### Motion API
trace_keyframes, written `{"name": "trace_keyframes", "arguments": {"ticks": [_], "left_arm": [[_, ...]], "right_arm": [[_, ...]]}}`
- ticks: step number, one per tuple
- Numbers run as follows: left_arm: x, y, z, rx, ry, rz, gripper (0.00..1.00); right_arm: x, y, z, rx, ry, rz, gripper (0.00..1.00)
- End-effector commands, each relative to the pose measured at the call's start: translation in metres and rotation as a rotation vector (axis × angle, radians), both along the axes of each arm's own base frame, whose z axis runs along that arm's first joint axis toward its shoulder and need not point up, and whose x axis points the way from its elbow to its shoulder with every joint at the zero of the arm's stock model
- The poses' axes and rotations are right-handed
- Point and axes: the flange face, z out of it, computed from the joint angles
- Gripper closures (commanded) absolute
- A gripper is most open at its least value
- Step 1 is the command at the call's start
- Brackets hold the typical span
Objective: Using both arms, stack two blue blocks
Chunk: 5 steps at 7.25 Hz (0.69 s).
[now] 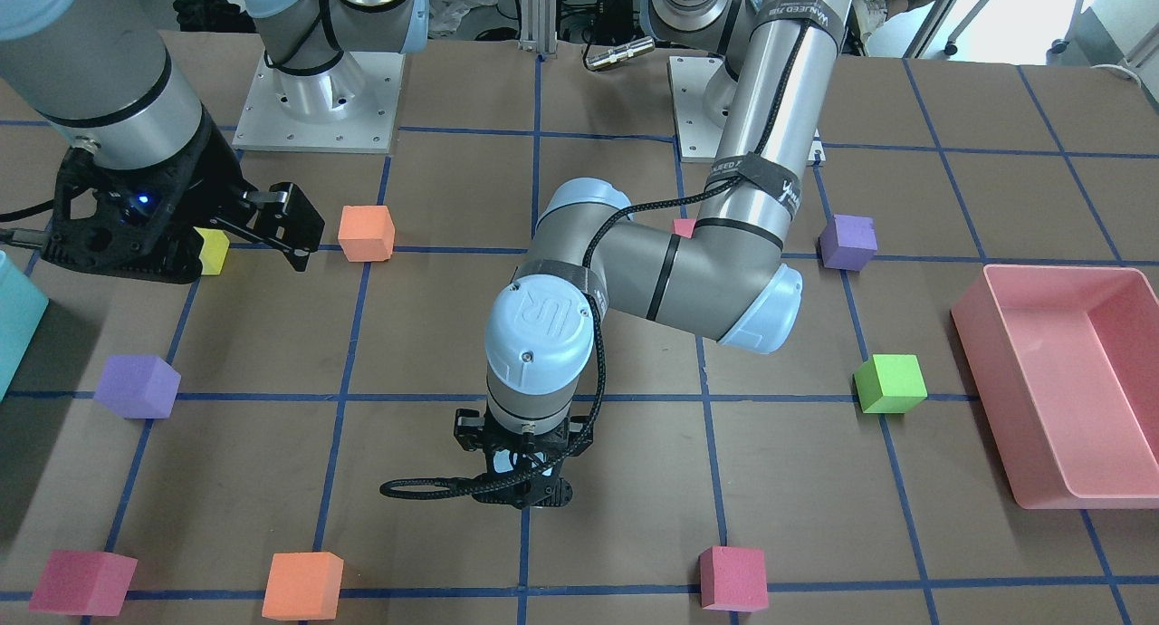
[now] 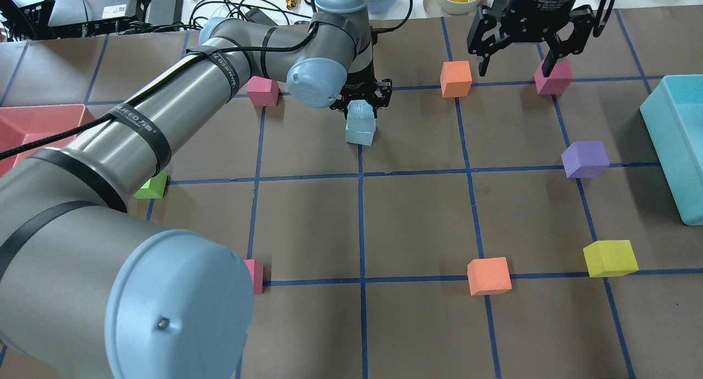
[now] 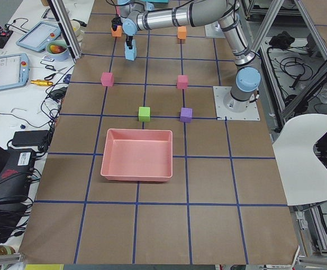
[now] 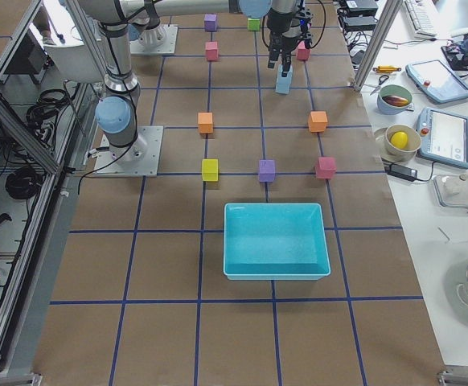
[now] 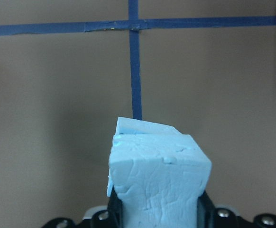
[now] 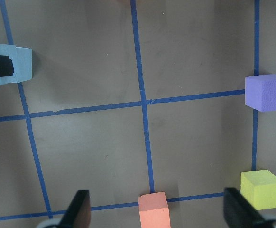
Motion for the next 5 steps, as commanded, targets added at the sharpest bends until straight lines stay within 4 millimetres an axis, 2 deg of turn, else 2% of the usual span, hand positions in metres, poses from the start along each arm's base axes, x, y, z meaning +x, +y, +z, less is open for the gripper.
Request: {"name": "trace_keyframes", "arguments": {"ticks": [1, 2, 3, 4, 5], "left_arm": [[0.002, 0.003, 0.022, -0.019, 0.004, -0.01, 0.0], [0.019, 0.004, 0.035, -0.025, -0.023, -0.019, 0.0], [0.056, -0.002, 0.072, -0.011, -0.039, -0.032, 0.0], [0.094, 0.007, 0.115, 0.004, -0.044, -0.046, 0.0], [0.143, 0.015, 0.152, 0.025, -0.048, -0.074, 0.0]], "right_arm": [[-0.005, -0.001, -0.006, 0.007, -0.006, 0.032, 0.0], [-0.006, -0.001, -0.006, 0.007, -0.008, 0.038, 0.0], [-0.008, -0.001, 0.002, -0.009, -0.003, 0.026, 0.0], [-0.018, 0.003, 0.01, -0.023, -0.005, 0.008, 0.0], [-0.022, 0.005, 0.009, -0.01, -0.004, 0.001, 0.0]]}}
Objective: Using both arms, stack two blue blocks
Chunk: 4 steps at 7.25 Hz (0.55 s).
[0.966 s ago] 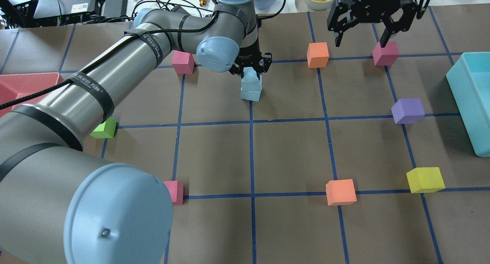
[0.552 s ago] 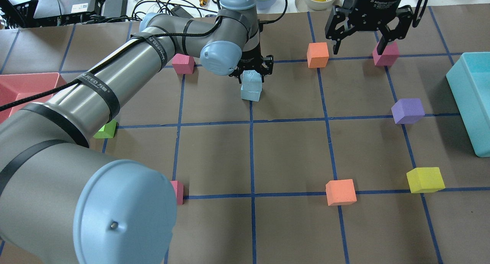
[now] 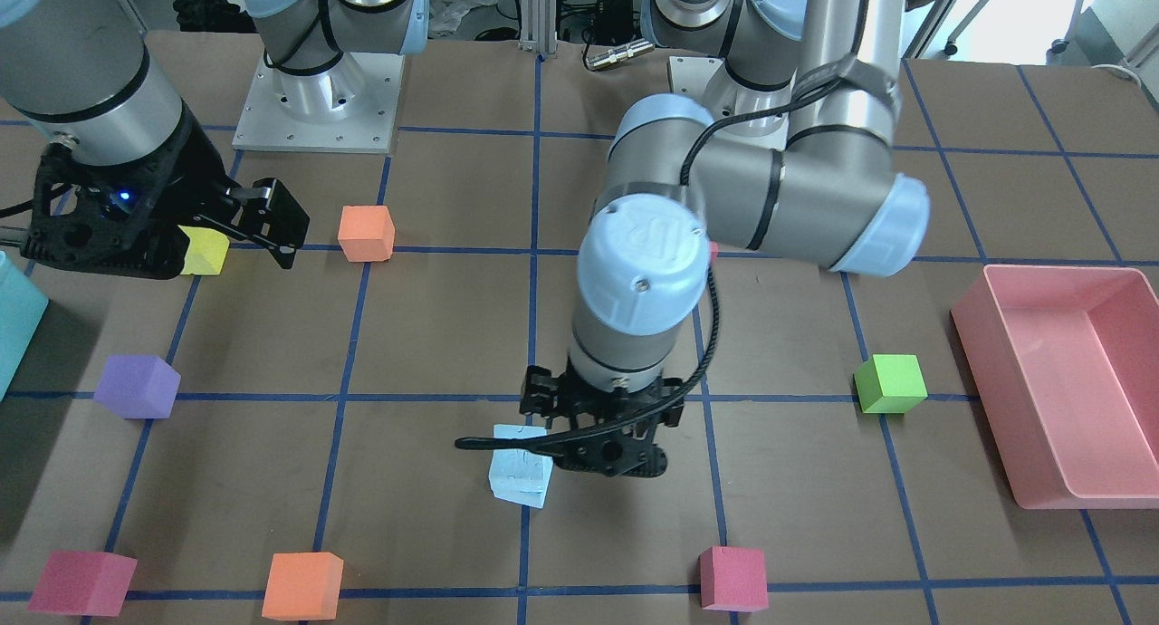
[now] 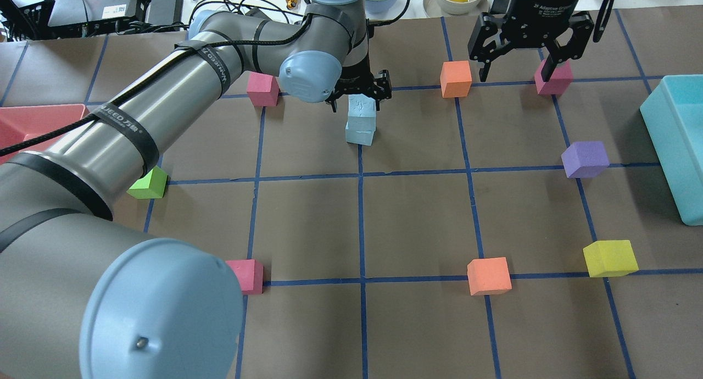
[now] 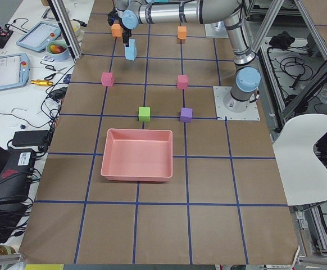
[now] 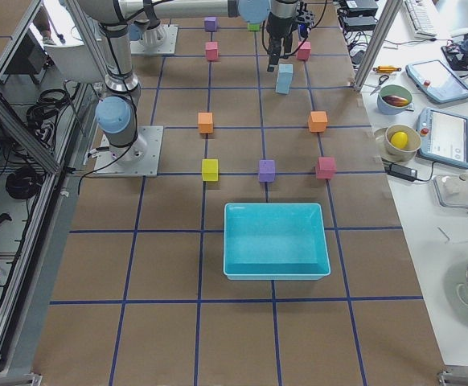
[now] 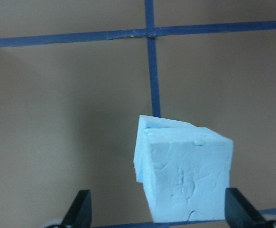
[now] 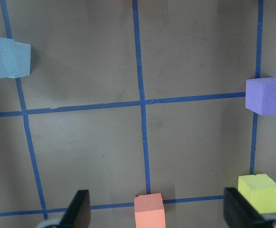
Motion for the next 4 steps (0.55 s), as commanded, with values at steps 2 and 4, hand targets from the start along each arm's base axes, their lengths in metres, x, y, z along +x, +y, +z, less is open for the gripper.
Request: {"name": "trace_keyframes", "arguments": {"ticks": [2, 4], "left_arm": [[0.125, 0.041, 0.111, -0.027, -0.006, -0.044, 0.0], [0.128, 0.124, 0.134, 0.042, -0.008, -0.041, 0.0]], "right_arm": [[-0.004, 0.004, -0.003, 0.016, 0.001, -0.008, 0.0], [-0.003, 0.01, -0.012, 0.036, 0.0, -0.01, 0.0]]}}
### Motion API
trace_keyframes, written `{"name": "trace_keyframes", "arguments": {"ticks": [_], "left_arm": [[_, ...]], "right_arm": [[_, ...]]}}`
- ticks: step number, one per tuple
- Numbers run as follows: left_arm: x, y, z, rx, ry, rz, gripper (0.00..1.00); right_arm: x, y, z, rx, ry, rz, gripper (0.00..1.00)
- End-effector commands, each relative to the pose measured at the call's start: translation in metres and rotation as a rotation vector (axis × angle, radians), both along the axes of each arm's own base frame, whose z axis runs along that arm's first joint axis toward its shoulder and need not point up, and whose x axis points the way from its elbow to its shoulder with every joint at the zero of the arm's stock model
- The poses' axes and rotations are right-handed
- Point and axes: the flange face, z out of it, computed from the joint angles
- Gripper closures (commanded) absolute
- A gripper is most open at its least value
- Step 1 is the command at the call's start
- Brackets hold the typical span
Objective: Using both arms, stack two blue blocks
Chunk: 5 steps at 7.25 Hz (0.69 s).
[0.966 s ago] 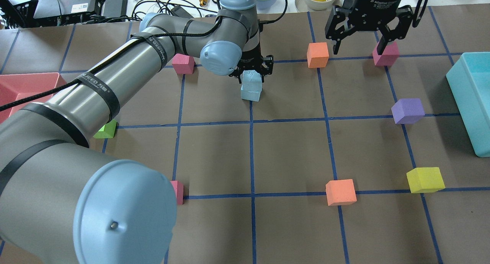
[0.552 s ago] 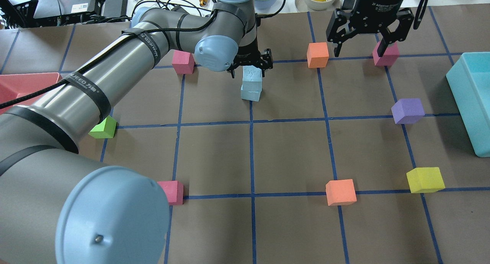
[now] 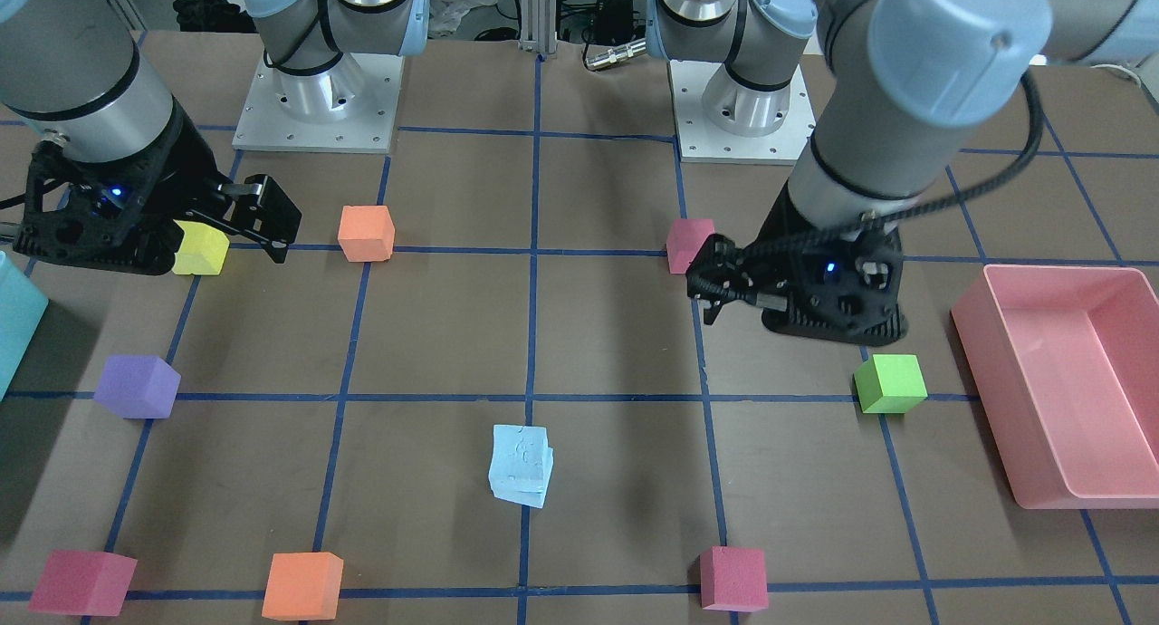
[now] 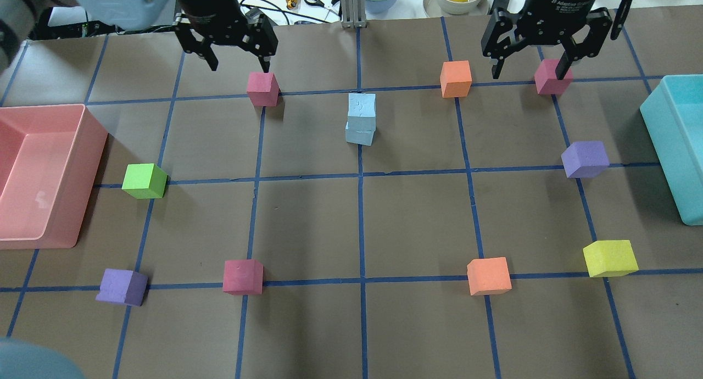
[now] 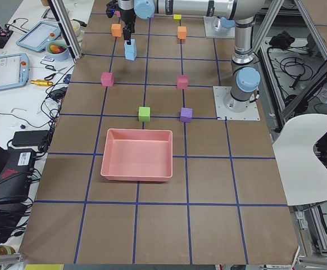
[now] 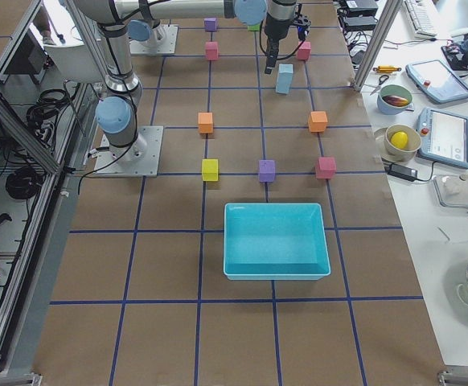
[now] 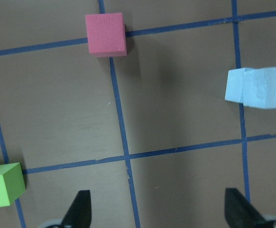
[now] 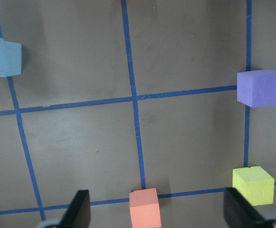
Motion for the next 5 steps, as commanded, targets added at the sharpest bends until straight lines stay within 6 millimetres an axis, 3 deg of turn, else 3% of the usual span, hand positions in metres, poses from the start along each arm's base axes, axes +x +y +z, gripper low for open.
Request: {"name": "trace_keyframes", "arguments": {"ticks": [1, 2, 3, 4, 5], "left_arm": [[0.01, 0.074, 0.008, 0.04, 0.001, 0.005, 0.0], [0.023, 0.069, 0.024, -0.069, 0.003, 0.025, 0.0], [0.042, 0.065, 0.022, -0.072, 0.019, 0.063, 0.0], [0.042, 0.065, 0.027, -0.081, 0.016, 0.064, 0.0], [0.044, 0.066, 0.025, -0.078, -0.001, 0.065, 0.0]], "right_arm": [[0.001, 0.005, -0.008, 0.015, -0.005, 0.004, 0.0], [0.001, 0.005, -0.008, 0.015, -0.005, 0.001, 0.0], [0.001, 0.01, 0.0, 0.002, -0.004, -0.005, 0.0], [0.0, 0.02, 0.02, -0.045, 0.004, -0.007, 0.0], [0.0, 0.022, 0.025, -0.053, 0.009, -0.006, 0.0]]}}
